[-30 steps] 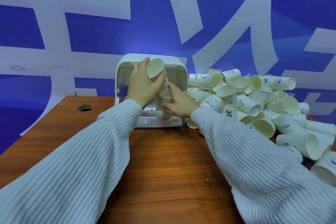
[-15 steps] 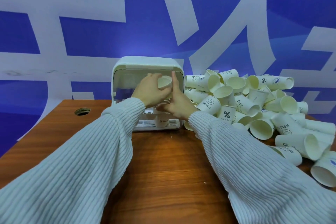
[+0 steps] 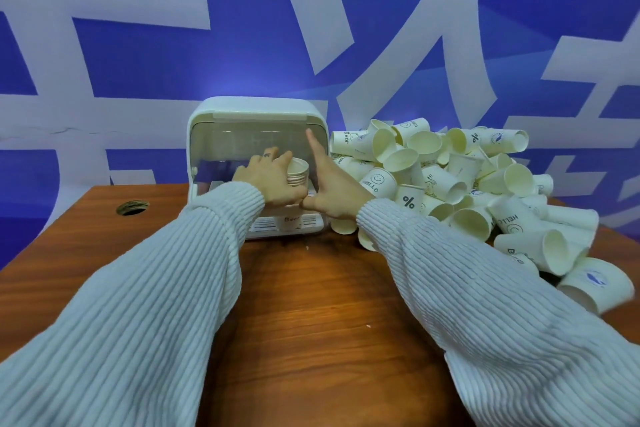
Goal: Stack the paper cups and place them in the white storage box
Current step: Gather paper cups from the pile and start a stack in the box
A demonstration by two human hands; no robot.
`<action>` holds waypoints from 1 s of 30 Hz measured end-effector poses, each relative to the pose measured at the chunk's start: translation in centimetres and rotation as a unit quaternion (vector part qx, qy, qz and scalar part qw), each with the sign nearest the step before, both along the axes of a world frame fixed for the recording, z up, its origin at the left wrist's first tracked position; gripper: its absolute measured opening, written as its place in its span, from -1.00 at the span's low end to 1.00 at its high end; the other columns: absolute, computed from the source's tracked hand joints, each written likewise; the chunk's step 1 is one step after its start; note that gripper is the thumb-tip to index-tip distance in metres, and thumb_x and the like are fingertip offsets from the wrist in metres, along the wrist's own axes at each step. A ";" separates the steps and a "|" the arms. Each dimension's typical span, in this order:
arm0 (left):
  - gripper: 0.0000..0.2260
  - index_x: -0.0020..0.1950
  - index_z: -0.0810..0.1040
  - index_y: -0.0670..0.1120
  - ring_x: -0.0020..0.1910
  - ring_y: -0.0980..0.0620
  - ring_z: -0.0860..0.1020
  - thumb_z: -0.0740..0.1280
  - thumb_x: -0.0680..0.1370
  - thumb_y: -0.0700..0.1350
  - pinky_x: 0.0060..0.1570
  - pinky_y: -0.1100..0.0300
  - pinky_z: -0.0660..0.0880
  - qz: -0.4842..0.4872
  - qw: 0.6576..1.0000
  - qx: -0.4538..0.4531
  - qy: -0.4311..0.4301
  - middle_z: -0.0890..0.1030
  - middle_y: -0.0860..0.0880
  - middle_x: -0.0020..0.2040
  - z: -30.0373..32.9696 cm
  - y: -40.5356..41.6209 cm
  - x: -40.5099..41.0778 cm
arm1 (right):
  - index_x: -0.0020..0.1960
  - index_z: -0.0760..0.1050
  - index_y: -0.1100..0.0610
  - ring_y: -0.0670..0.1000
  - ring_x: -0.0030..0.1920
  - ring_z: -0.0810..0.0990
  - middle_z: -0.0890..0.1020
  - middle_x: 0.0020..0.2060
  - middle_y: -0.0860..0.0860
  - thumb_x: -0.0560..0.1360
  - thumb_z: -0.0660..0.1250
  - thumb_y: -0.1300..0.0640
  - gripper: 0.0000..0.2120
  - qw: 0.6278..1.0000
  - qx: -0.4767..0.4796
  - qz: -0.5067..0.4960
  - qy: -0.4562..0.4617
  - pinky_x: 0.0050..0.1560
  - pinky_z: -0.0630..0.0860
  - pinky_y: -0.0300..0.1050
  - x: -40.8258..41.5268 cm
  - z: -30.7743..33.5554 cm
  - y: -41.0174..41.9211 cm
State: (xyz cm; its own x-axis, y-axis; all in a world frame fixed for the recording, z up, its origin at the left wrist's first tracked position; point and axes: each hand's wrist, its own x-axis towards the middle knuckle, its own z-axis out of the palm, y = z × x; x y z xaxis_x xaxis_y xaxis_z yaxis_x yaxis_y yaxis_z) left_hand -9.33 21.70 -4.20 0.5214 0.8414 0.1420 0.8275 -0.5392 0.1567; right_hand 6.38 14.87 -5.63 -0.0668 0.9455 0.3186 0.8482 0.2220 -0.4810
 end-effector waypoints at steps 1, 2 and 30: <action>-0.16 0.66 0.10 0.05 0.59 -0.22 0.17 0.27 0.47 0.35 0.44 -0.26 0.26 0.002 1.000 0.014 -0.001 0.08 -0.10 0.67 -0.1 0.0 0.1 | 0.62 -0.39 -0.24 0.11 0.30 0.55 0.26 0.59 0.14 0.38 0.55 0.16 0.26 1.000 0.004 -0.005 -0.006 0.23 0.60 0.14 0.4 0.5 -0.7; -0.18 0.66 0.13 0.04 0.61 -0.20 0.13 0.26 0.49 0.35 0.46 -0.25 0.23 0.003 0.999 0.037 -0.027 0.10 -0.09 0.67 -0.3 -0.1 0.2 | 0.62 -0.36 -0.23 0.12 0.33 0.53 0.24 0.60 0.13 0.39 0.54 0.15 0.23 1.000 0.009 -0.017 -0.008 0.24 0.59 0.14 0.8 1.0 -1.7; -0.35 0.57 0.02 0.06 0.34 -0.14 0.45 0.33 0.61 -0.19 0.29 -0.05 0.36 -0.316 0.868 0.322 0.209 0.44 -0.13 0.45 -5.6 -14.2 18.4 | 0.65 0.05 -0.17 0.12 0.30 0.49 0.52 0.32 0.03 0.50 0.47 0.08 -0.12 0.879 -0.230 -0.165 -0.384 0.20 0.52 0.07 17.4 0.1 -24.8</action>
State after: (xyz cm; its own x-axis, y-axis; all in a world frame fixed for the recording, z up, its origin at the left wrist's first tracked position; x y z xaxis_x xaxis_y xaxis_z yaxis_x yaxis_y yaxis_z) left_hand 9.03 7.51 -9.79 0.9687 0.1862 0.1641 0.2476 -0.7705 -0.5874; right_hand 23.77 -9.93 -5.52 0.2072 0.9707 -0.1217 0.9435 -0.1655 0.2870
